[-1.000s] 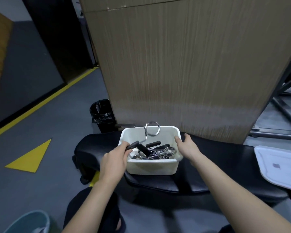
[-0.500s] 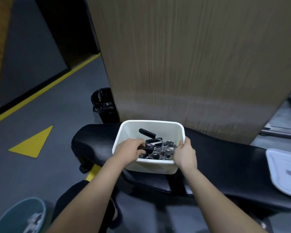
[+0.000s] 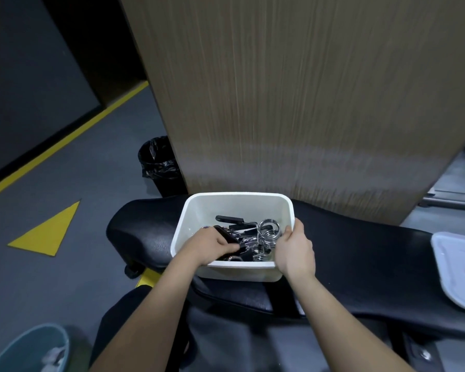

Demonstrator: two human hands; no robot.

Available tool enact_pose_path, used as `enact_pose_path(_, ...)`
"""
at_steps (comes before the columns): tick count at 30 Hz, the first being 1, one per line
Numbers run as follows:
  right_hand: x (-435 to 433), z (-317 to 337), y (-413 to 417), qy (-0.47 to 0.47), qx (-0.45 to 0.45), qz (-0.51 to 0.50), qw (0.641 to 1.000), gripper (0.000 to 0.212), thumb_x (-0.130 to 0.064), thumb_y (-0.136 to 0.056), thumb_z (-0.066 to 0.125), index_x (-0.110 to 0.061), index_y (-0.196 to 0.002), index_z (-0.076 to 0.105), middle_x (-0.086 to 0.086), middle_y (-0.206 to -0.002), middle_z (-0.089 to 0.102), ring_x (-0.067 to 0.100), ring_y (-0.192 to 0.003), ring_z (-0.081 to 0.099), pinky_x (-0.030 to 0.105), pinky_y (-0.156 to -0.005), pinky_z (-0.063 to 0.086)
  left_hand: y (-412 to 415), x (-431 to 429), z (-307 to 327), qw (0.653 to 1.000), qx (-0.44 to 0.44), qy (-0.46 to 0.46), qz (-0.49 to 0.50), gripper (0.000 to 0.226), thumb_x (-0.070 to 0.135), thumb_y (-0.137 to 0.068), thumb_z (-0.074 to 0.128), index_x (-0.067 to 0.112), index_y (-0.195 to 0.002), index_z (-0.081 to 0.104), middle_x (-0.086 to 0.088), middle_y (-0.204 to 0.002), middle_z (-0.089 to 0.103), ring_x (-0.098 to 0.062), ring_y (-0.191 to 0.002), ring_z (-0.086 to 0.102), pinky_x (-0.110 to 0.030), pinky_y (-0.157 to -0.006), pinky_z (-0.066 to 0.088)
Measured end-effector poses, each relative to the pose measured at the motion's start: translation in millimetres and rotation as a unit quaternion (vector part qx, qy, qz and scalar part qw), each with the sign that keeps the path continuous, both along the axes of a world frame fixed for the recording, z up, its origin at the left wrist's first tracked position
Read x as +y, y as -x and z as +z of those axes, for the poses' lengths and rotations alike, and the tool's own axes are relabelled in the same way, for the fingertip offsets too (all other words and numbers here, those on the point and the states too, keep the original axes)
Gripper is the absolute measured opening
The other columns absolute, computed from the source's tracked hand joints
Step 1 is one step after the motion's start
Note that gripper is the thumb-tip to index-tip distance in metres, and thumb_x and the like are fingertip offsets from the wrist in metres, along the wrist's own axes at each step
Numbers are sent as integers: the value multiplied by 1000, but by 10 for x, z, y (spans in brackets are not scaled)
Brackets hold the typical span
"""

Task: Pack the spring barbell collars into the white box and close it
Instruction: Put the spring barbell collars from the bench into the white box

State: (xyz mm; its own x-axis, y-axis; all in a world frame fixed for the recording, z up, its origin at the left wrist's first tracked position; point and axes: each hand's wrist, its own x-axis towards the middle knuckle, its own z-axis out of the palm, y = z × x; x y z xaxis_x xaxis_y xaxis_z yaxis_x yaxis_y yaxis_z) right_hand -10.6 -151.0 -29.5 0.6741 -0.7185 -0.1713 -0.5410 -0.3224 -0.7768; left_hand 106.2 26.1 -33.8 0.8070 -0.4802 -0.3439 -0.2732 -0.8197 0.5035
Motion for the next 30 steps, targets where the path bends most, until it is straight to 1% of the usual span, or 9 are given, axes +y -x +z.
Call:
enact_pose_path(1, 2, 3, 4, 1, -2, 0, 1000, 36, -32, -102, 27, -24, -134, 42, 19, -109, 65, 43, -99, 59, 47, -85, 48, 41, 5, 24, 1000, -26, 12, 9, 50, 56, -86, 64, 11, -65, 68, -4, -54, 52, -19, -52, 48, -32, -56, 41)
enact_pose_path(4, -2, 0, 28, 2, -4, 1, 1000, 36, -30, -102, 28, -25, -136, 41, 20, -110, 65, 42, -99, 58, 44, -82, 45, 186, 19, 142, 985, -159, 53, 45, 44, 55, -95, 49, 22, -75, 71, 2, -57, 62, -16, -57, 61, -33, -58, 50)
enact_pose_path(7, -19, -15, 22, -4, -5, -1, 1000, 36, -29, -102, 29, -25, -136, 42, 20, -109, 65, 36, -90, 51, 43, -81, 42, 421, 1, 211, 958, -278, 47, 52, 50, 59, -98, 40, 21, -79, 67, 4, -66, 64, -16, -68, 59, -33, -60, 46)
enact_pose_path(12, -18, -13, 13, -28, -18, -9, 999, 33, -26, -102, 32, -26, -132, 46, 17, -109, 67, 41, -100, 58, 44, -87, 45, 766, 26, 8, 953, -292, -46, -73, 74, 82, -88, 19, 34, -103, 72, 13, -100, 68, -8, -99, 62, -32, -86, 43)
enact_pose_path(14, -12, 1, 34, -50, -29, -14, 998, 30, -25, -101, 34, -30, -126, 50, 12, -106, 68, 38, -96, 57, 42, -86, 46, 755, 82, -9, 946, -295, -62, -118, 74, 87, -81, 28, 34, -117, 67, 15, -110, 65, -7, -108, 60, -32, -92, 39)
enact_pose_path(17, -16, 57, 70, -72, -48, -12, 996, 24, -26, -100, 36, -30, -113, 55, 6, -98, 68, 34, -91, 60, 45, -86, 51, 713, 117, 10, 941, -287, -78, -161, 48, 58, -88, 57, 38, -132, 55, 13, -120, 60, -12, -116, 58, -34, -93, 39)
enact_pose_path(20, -43, 119, 147, -51, -66, -2, 997, 23, -22, -98, 41, -25, -110, 61, 8, -96, 69, 32, -88, 63, 42, -81, 54, 739, 98, 51, 936, -300, -85, -165, 46, 30, -91, 63, 40, -134, 54, 12, -119, 60, -16, -114, 60, -36, -88, 41)
enact_pose_path(27, -661, 274, 471, 25, -86, -27, 996, 26, -26, -99, 42, -20, -112, 64, 10, -97, 71, 36, -90, 64, 41, -79, 53, 988, -536, 173, 934, -291, -26, -204, 46, 25, -95, 57, 41, -138, 51, 10, -119, 59, -21, -107, 61, -36, -83, 48)
enact_pose_path(30, -1086, 285, 716, 42, -69, -63, 995, 25, -21, -99, 43, -14, -110, 65, 14, -101, 71, 33, -85, 58, 35, -73, 45, 1114, -998, 186, 935, -277, -9, -223, 46, 23, -94, 56, 40, -137, 53, 7, -118, 61, -24, -107, 62, -36, -82, 48)
